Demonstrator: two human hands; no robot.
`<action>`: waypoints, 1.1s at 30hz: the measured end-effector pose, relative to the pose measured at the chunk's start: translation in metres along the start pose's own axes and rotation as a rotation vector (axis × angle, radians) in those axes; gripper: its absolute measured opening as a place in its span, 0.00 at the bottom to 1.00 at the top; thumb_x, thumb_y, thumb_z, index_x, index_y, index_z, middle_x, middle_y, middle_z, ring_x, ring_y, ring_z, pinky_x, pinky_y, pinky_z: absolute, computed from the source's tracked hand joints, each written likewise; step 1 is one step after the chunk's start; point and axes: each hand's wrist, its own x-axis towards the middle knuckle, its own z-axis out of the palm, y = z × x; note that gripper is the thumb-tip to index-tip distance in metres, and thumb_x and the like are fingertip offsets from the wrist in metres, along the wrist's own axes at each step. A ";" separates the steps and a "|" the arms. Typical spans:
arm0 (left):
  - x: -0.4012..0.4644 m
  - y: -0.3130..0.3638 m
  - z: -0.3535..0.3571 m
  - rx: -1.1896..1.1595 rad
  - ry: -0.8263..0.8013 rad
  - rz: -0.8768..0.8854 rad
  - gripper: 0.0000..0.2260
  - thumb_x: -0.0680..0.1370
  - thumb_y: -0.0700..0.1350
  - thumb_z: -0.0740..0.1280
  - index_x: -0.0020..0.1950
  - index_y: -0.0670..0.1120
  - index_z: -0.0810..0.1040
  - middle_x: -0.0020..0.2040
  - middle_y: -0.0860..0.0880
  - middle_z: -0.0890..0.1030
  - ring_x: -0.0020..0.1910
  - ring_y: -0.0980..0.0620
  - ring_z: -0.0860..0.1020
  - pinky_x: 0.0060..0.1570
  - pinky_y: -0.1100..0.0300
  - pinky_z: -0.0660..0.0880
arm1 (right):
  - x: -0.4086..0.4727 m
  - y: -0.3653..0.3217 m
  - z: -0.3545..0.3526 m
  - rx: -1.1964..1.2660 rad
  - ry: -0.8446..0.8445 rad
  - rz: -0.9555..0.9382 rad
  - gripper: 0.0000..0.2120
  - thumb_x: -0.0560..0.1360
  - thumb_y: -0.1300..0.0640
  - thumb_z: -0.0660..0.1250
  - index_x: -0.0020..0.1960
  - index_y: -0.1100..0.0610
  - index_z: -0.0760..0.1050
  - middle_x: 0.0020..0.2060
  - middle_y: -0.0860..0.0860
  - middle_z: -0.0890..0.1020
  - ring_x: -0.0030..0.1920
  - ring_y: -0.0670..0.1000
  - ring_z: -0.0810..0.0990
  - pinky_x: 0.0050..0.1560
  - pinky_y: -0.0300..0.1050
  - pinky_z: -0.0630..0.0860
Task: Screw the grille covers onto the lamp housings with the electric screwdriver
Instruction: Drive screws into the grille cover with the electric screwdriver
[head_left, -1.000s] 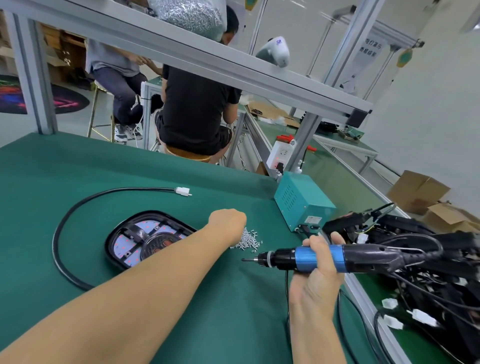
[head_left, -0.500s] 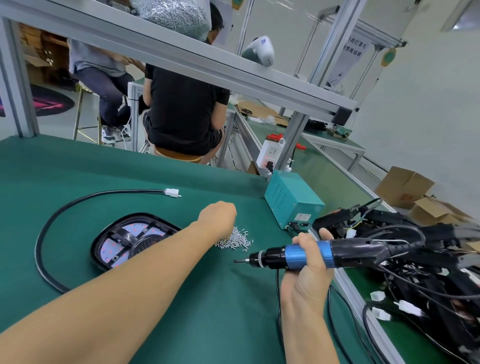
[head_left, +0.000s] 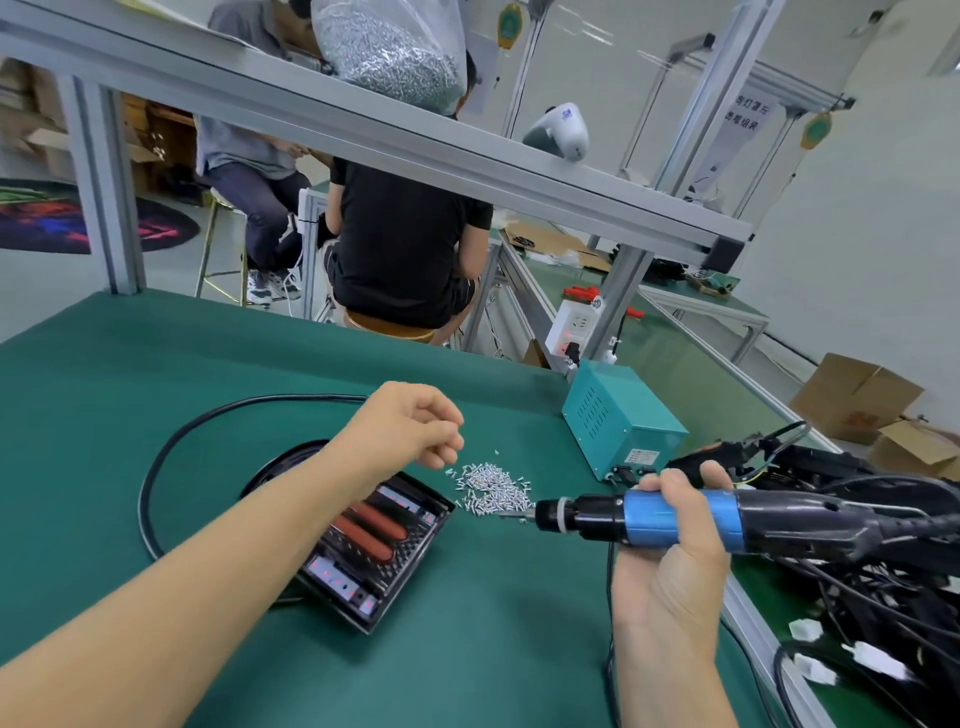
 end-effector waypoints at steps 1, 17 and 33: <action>-0.009 -0.002 -0.005 -0.090 -0.008 -0.015 0.07 0.77 0.31 0.63 0.45 0.39 0.79 0.35 0.43 0.82 0.30 0.54 0.79 0.31 0.64 0.77 | 0.000 -0.003 0.003 -0.019 -0.051 0.008 0.16 0.75 0.72 0.62 0.48 0.50 0.71 0.33 0.48 0.76 0.37 0.47 0.75 0.47 0.42 0.73; -0.079 -0.020 -0.049 -0.840 0.050 -0.229 0.04 0.66 0.39 0.70 0.38 0.45 0.85 0.34 0.47 0.79 0.29 0.56 0.76 0.26 0.66 0.75 | -0.037 0.013 0.064 0.128 -0.333 0.109 0.15 0.66 0.65 0.67 0.47 0.49 0.74 0.33 0.46 0.75 0.33 0.46 0.78 0.43 0.38 0.77; -0.086 -0.020 -0.041 -0.793 0.042 -0.204 0.07 0.66 0.35 0.69 0.42 0.39 0.85 0.38 0.42 0.83 0.31 0.53 0.79 0.31 0.64 0.78 | -0.045 0.022 0.070 0.113 -0.382 0.124 0.13 0.70 0.68 0.64 0.48 0.51 0.74 0.32 0.47 0.76 0.32 0.45 0.77 0.41 0.39 0.78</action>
